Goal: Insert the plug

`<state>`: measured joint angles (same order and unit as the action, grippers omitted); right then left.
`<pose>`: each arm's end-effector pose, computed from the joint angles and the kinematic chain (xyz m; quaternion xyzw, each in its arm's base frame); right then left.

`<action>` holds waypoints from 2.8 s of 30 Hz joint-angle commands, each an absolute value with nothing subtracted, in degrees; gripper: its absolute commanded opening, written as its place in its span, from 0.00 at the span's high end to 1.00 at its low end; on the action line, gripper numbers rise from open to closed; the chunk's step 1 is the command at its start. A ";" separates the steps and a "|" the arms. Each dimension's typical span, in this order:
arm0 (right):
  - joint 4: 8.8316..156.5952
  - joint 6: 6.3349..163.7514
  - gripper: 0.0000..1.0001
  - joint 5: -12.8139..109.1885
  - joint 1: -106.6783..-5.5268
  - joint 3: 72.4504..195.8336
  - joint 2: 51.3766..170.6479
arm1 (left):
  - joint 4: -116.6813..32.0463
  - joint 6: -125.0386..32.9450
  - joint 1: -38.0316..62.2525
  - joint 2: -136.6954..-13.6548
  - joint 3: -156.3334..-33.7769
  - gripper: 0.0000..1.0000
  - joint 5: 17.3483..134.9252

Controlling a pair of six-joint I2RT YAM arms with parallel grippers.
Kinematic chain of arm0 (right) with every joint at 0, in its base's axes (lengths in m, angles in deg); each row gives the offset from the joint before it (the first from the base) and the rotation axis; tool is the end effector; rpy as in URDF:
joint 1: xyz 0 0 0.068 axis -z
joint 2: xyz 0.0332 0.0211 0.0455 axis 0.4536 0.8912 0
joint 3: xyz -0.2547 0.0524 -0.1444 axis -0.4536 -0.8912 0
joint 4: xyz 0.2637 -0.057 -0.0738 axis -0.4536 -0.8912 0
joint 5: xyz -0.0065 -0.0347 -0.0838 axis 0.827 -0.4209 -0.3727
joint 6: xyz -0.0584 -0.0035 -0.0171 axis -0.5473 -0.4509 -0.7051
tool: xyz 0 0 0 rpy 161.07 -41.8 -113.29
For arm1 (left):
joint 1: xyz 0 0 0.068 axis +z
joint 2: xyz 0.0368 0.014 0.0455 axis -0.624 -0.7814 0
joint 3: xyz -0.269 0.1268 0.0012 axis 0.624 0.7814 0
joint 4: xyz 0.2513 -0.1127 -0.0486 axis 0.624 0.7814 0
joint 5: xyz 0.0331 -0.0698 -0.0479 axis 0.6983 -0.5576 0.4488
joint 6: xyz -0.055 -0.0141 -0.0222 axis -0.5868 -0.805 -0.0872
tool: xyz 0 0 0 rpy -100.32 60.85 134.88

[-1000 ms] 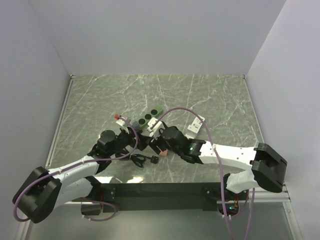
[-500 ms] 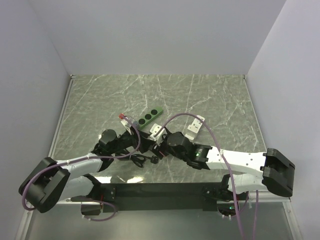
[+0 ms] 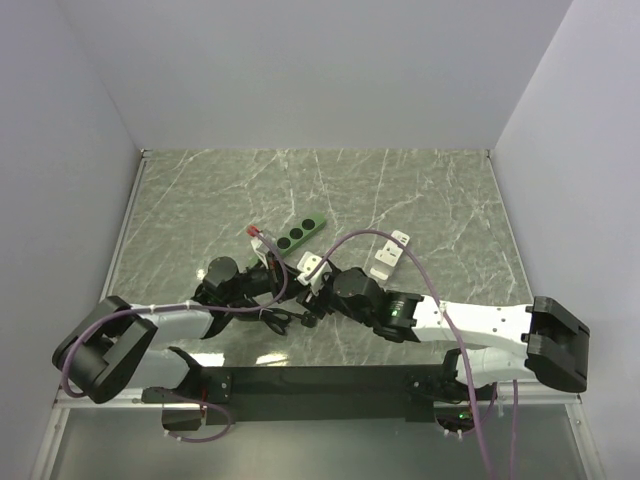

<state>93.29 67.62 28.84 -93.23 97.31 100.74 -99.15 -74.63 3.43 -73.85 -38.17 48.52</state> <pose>0.1256 0.2626 0.2530 -0.4680 0.6815 0.1848 0.5313 0.1807 -0.1600 0.1970 0.1886 0.6808 -0.5838 0.4002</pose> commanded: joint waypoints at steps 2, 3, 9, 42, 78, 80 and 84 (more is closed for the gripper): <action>100.01 65.66 0.62 25.08 -92.72 98.23 98.22 | -101.82 -74.54 2.05 -74.83 -38.62 1.00 40.89; 99.83 65.57 0.60 24.99 -92.72 98.41 98.22 | -101.74 -74.37 2.05 -74.83 -38.62 1.00 41.07; 98.08 66.10 0.29 24.20 -92.72 98.76 97.43 | -97.53 -71.48 2.13 -72.64 -39.15 1.00 46.16; 97.72 73.22 0.21 71.83 -74.08 95.51 90.83 | -97.34 -66.37 7.06 -56.99 -34.40 1.00 41.95; 103.08 72.69 1.00 88.01 -73.47 99.38 101.30 | -101.13 -66.20 7.06 -54.44 -32.11 0.63 41.41; 103.08 73.04 1.00 87.75 -73.47 99.20 100.86 | -99.37 -65.41 6.97 -53.30 -32.11 0.51 43.60; 101.86 73.48 1.00 85.11 -73.29 99.03 100.25 | -96.38 -64.44 7.06 -51.36 -31.85 0.41 47.65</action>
<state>100.04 73.67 86.70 -73.13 97.18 101.44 -97.66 -65.97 7.15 -53.00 -31.88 43.62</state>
